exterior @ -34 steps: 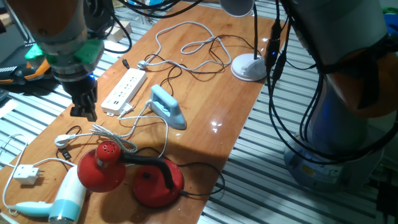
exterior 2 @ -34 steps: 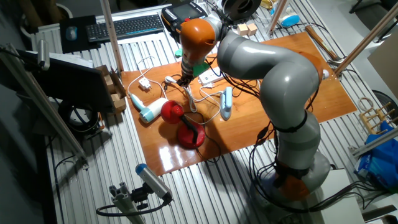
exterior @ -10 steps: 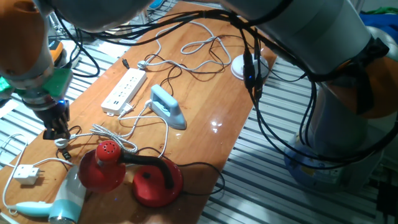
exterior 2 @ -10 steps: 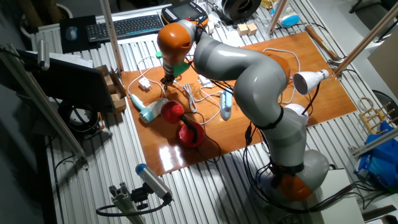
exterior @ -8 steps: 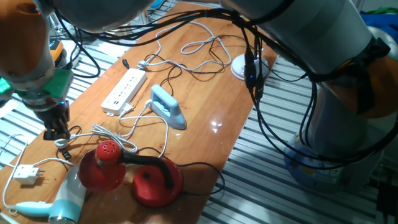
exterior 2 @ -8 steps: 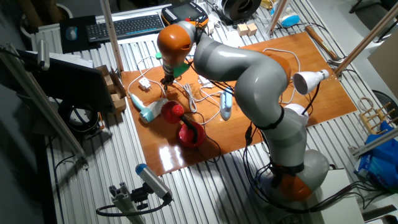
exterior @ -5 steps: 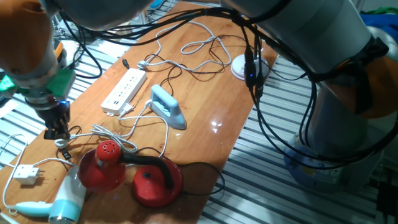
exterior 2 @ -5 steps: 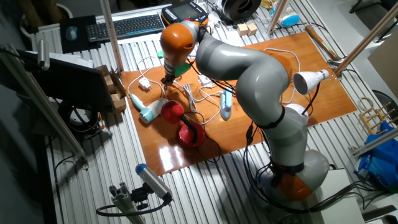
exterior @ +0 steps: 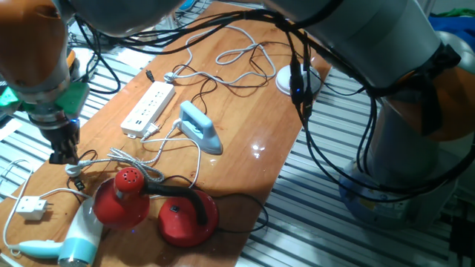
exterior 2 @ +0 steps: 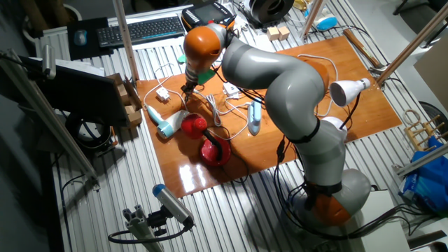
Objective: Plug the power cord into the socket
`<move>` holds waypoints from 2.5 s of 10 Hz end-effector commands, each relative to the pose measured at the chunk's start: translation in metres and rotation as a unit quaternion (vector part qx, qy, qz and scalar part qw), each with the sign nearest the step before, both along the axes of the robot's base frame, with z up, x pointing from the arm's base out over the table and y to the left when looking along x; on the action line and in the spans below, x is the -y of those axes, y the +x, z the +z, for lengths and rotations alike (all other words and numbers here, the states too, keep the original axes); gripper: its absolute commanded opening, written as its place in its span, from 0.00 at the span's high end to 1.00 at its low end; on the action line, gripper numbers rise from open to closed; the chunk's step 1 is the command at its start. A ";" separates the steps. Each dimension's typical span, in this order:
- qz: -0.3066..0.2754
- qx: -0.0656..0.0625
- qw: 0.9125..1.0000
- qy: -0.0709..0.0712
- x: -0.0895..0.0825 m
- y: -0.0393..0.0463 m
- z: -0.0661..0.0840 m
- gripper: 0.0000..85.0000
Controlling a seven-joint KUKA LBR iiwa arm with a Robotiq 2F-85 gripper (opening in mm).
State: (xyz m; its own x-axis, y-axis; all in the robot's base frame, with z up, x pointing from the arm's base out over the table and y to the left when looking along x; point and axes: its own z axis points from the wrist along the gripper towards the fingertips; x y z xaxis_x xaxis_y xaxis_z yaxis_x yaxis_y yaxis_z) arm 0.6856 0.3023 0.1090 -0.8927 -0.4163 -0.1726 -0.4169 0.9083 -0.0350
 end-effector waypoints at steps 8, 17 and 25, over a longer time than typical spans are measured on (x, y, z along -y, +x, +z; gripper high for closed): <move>0.005 0.010 1.000 0.015 0.010 0.0109 -0.011 0.60; 0.004 0.026 0.999 0.022 0.000 0.0191 -0.022 0.60; 0.003 0.037 0.999 0.022 0.007 0.0313 -0.025 0.60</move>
